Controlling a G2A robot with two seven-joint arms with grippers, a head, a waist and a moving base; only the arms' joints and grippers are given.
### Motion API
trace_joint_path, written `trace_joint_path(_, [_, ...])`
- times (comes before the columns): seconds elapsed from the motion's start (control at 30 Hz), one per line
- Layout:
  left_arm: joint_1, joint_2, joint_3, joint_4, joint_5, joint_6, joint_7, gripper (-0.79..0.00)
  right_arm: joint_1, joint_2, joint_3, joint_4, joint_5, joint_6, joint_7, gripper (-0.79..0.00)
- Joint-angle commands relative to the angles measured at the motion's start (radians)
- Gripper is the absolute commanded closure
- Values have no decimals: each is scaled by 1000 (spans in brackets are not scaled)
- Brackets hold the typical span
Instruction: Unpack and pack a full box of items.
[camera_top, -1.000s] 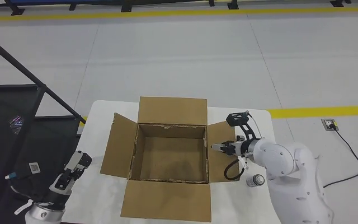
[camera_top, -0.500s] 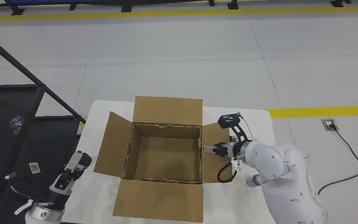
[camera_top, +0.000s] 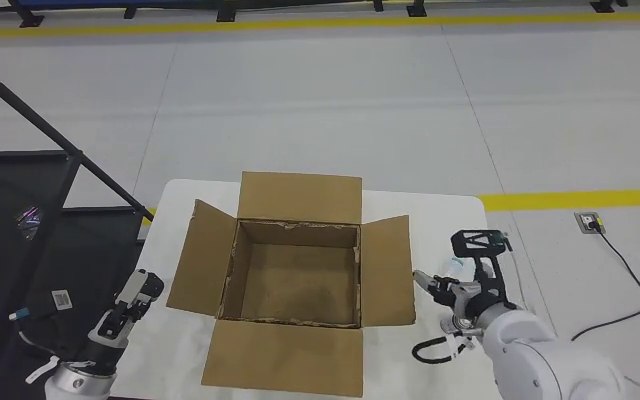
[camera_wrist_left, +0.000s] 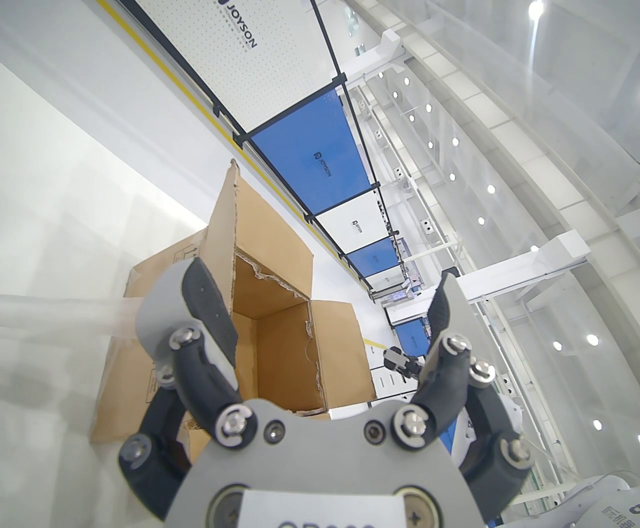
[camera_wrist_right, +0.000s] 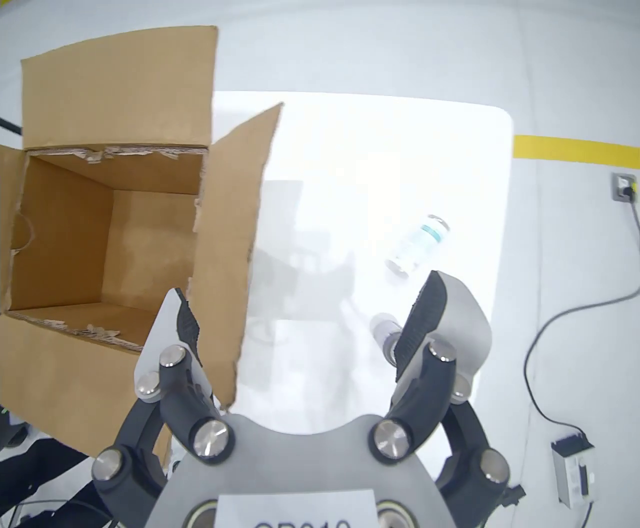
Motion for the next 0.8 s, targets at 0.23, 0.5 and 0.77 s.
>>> trace_joint_path(0.23, [0,0,0,0,0,0,0,-785,-128,-5,45,-4,-191,165,46,-785])
trace_joint_path(0.5, [0,0,0,0,0,0,0,-785,-128,-5,45,-4,-191,165,46,-785])
trace_joint_path(0.77, [0,0,0,0,0,0,0,-785,-123,-7,62,82,-169,155,6,-785])
